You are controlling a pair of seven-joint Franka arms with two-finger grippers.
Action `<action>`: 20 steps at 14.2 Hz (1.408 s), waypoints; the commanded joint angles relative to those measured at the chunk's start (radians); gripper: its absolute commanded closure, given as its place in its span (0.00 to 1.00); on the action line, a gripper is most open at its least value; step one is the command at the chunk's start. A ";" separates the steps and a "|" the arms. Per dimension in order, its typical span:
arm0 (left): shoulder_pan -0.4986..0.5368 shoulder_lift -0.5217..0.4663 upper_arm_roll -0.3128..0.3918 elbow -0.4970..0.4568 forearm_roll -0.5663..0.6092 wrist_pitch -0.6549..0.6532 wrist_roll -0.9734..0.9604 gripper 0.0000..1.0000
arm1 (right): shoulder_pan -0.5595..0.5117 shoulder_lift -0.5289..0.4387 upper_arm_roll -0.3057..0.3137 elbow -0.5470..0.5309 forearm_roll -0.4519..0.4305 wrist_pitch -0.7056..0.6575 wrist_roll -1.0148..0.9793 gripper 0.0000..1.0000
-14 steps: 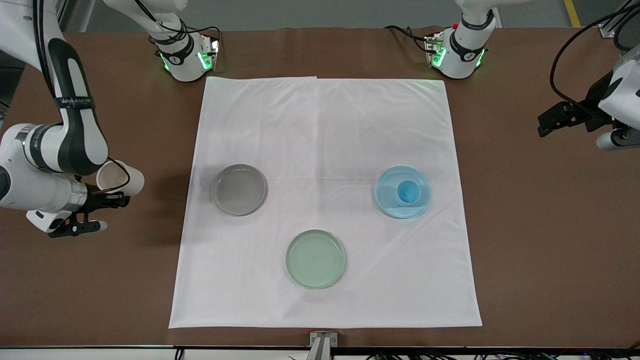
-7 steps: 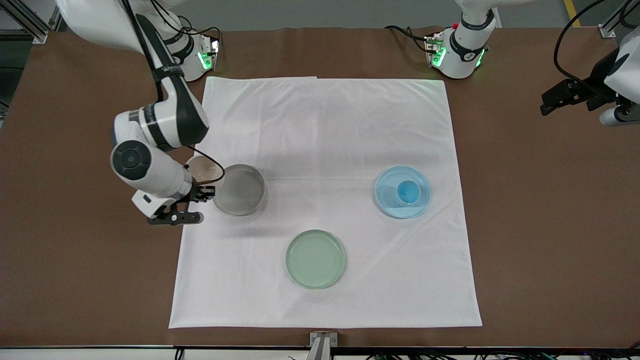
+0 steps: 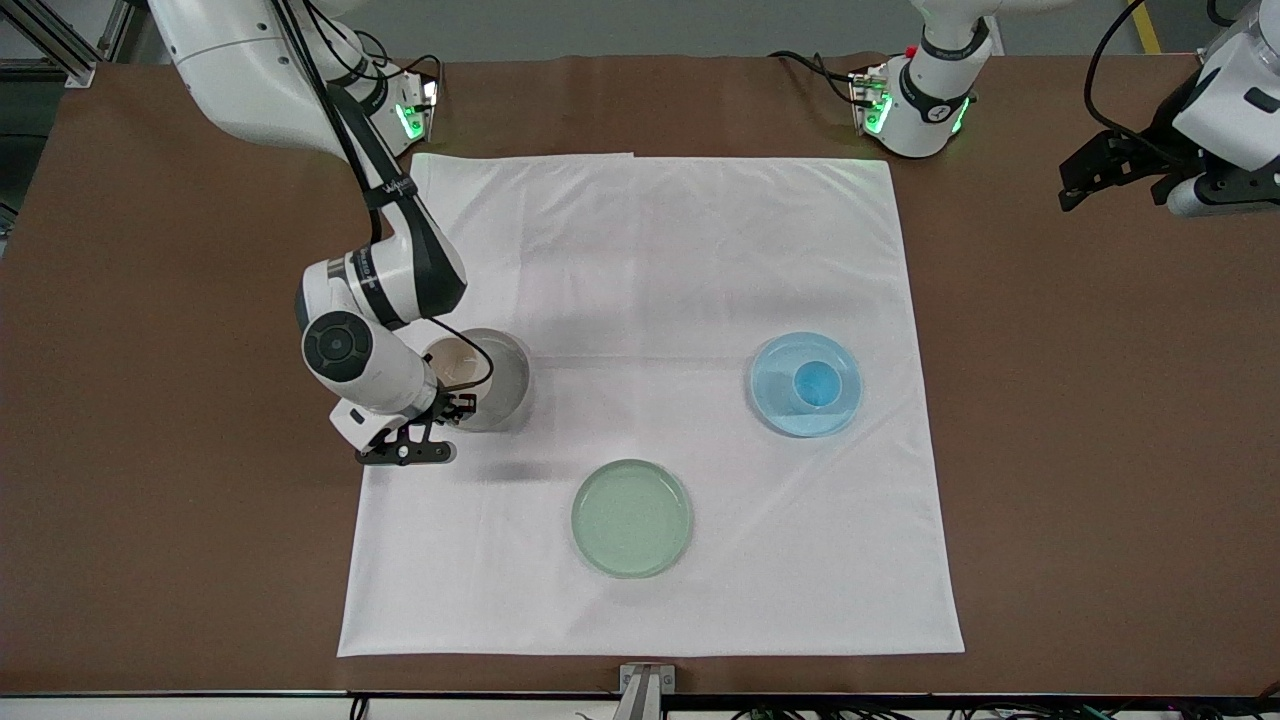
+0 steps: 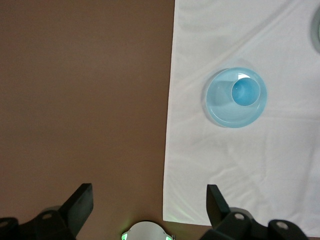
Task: Place blue cup in blue plate and white mug in gray plate
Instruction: 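Lower the white mug onto the gray plate and open the right gripper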
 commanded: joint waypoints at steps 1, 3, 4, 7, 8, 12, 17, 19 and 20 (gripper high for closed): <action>0.002 -0.012 0.004 -0.016 -0.004 0.035 0.021 0.00 | 0.017 0.019 -0.008 -0.002 0.015 0.014 0.010 0.98; 0.002 -0.009 0.004 -0.016 -0.004 0.061 0.021 0.00 | 0.022 0.025 -0.008 -0.014 0.015 0.015 0.010 0.98; 0.002 -0.006 0.004 -0.014 -0.004 0.064 0.021 0.00 | 0.030 0.032 -0.008 -0.014 0.015 0.019 0.010 0.98; 0.003 0.012 0.004 -0.013 -0.010 0.079 0.019 0.00 | 0.034 0.041 -0.010 -0.014 0.015 0.020 0.013 0.96; 0.003 0.014 0.004 -0.013 -0.011 0.081 0.019 0.00 | 0.034 0.042 -0.010 -0.014 0.015 0.020 0.013 0.95; 0.005 0.021 0.004 -0.007 -0.014 0.091 0.019 0.00 | 0.034 0.047 -0.010 -0.014 0.015 0.016 0.013 0.67; 0.007 0.021 0.006 -0.007 -0.016 0.090 0.018 0.00 | 0.030 -0.084 -0.011 -0.012 0.015 -0.176 0.065 0.00; 0.007 0.021 0.006 -0.007 -0.014 0.090 0.018 0.00 | 0.013 -0.198 -0.016 -0.014 0.014 -0.340 0.065 0.00; 0.007 0.020 0.006 -0.007 -0.016 0.090 0.018 0.00 | -0.015 -0.261 -0.018 -0.015 0.011 -0.425 0.062 0.00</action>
